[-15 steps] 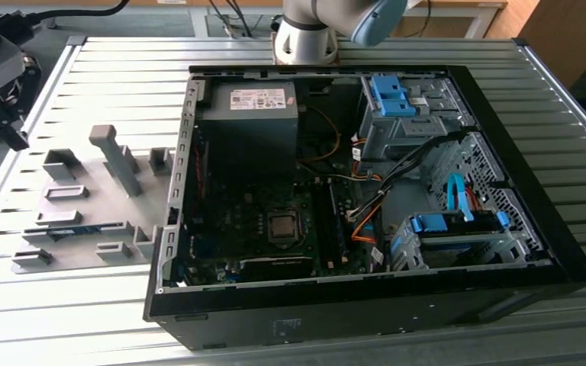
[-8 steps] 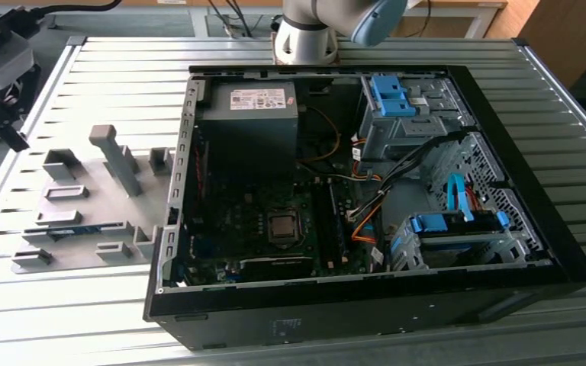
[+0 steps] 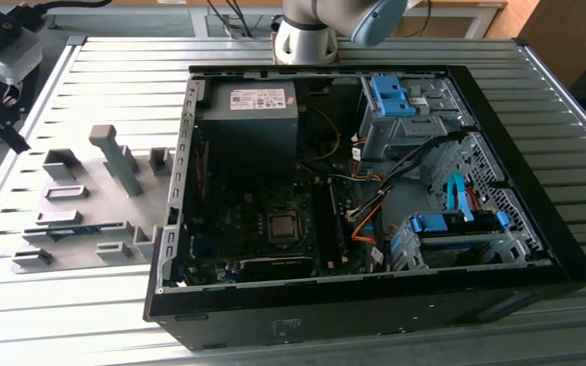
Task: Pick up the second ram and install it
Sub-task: 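Pick up the second ram and move it above second insertion slot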
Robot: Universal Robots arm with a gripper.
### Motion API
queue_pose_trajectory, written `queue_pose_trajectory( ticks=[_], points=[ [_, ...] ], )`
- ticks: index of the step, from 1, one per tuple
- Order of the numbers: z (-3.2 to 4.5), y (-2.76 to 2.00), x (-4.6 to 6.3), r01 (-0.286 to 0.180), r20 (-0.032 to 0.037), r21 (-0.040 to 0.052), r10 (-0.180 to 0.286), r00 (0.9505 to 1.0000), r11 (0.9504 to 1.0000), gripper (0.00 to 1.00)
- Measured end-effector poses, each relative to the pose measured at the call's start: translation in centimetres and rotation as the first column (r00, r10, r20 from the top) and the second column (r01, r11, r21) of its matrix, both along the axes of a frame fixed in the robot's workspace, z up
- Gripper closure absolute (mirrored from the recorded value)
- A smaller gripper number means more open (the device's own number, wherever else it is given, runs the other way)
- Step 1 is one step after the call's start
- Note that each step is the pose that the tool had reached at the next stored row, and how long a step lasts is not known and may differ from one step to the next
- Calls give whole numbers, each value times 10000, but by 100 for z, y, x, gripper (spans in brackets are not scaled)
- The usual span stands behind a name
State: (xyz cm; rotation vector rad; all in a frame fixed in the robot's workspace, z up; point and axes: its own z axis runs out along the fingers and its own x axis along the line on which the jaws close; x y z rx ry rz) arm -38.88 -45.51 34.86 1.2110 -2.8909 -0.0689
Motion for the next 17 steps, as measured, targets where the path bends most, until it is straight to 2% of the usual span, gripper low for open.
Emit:
queue_pose_trajectory(
  ticks=[3, 5, 11, 12, 15, 17],
  points=[
    [-10, 0, 0, -544, -1, 0, 544, 9985, 9985, 90],
    [-16, 0, -1, -914, 0, 0, 914, 9958, 9958, 90],
    [-28, -1, 0, -1885, 7, -2, 1885, 9821, 9821, 90],
    [-29, -1, 0, -2017, 22, -4, 2018, 9794, 9794, 90],
    [-31, -1, 0, -2227, 128, -27, 2227, 9748, 9749, 90],
    [-34, 0, 1, -2482, 146, -25, 2482, 9686, 9687, 90]
  ],
)
